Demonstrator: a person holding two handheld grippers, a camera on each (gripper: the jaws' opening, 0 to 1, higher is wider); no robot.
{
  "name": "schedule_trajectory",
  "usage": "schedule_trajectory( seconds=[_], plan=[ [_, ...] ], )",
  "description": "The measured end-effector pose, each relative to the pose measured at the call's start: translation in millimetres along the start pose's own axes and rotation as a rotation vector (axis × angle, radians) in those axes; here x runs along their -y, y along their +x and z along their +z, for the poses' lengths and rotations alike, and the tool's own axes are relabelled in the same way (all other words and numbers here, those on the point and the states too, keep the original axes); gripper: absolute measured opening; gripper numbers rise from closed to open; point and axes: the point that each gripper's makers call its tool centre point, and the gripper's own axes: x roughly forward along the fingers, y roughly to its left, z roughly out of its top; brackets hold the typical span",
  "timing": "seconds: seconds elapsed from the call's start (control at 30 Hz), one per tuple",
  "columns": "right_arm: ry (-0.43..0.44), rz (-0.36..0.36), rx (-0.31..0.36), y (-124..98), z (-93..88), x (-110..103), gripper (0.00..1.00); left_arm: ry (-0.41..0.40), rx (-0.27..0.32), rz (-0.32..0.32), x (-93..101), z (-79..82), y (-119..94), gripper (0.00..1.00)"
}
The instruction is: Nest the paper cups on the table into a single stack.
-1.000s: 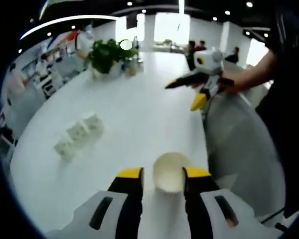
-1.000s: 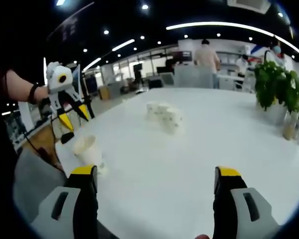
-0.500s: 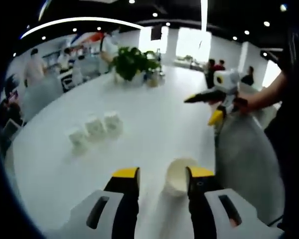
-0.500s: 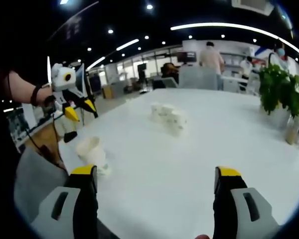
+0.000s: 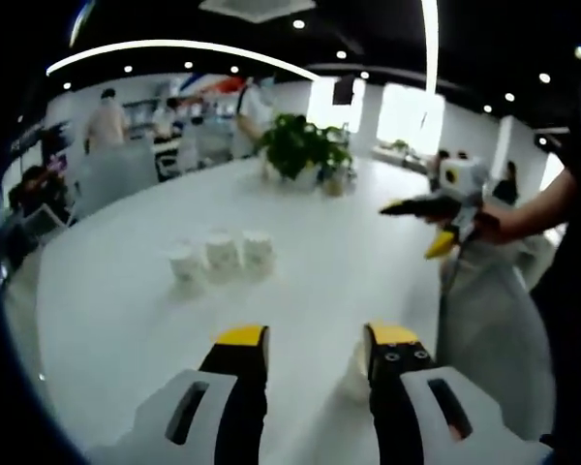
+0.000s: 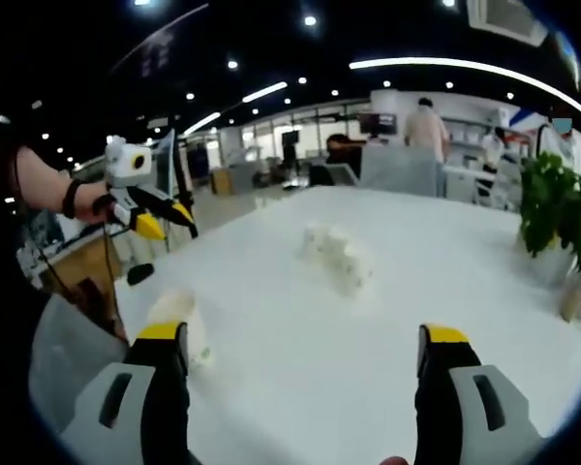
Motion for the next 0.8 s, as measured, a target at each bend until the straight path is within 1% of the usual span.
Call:
schedule_trajectory(
  seconds=[0.03, 0.1, 0.13, 0.17, 0.23, 0.33, 0.43, 0.5, 0.57, 0.6, 0.77, 0.8],
  plan=[
    [-0.005, 0.005, 0.003, 2, 2.8, 0, 0.97, -0.01, 0.014, 0.006, -1.7, 2.4, 0, 0.4],
    [-0.009, 0.012, 0.008, 4, 6.1, -1, 0.97, -0.03, 0.066, 0.047, -9.3, 13.0, -3, 0.43],
    [-0.014, 0.013, 0.003, 5, 5.9, -1, 0.97, -0.016, 0.076, 0.068, -13.0, 16.9, -5, 0.45],
    [-0.018, 0.014, 0.0, 5, 5.5, -1, 0.97, -0.031, 0.106, 0.084, -15.8, 23.5, -6, 0.46],
    [-0.017, 0.021, -0.001, 6, 5.0, -2, 0.97, -0.064, 0.155, 0.098, -20.0, 33.7, -10, 0.48],
    [-0.031, 0.029, -0.017, 8, 2.0, -3, 0.97, -0.084, 0.196, 0.126, -28.5, 41.9, -13, 0.49],
    [-0.035, 0.031, -0.023, 8, -0.2, -3, 0.97, -0.089, 0.185, 0.141, -33.5, 38.3, -12, 0.53],
    [-0.03, 0.03, -0.024, 7, -1.5, -1, 0.97, -0.095, 0.182, 0.144, -34.1, 36.1, -11, 0.56],
    [-0.017, 0.032, -0.019, 7, -2.7, 0, 0.97, -0.098, 0.177, 0.145, -34.7, 33.3, -10, 0.56],
    [-0.02, 0.029, -0.027, 6, -4.3, 1, 0.97, -0.104, 0.176, 0.145, -34.9, 32.1, -9, 0.57],
    [-0.024, 0.025, -0.033, 6, -7.1, 2, 0.97, -0.115, 0.184, 0.134, -30.8, 32.8, -5, 0.69],
    [-0.025, 0.024, -0.033, 6, -6.5, 1, 0.97, -0.114, 0.189, 0.132, -30.2, 33.7, -4, 0.69]
  ],
)
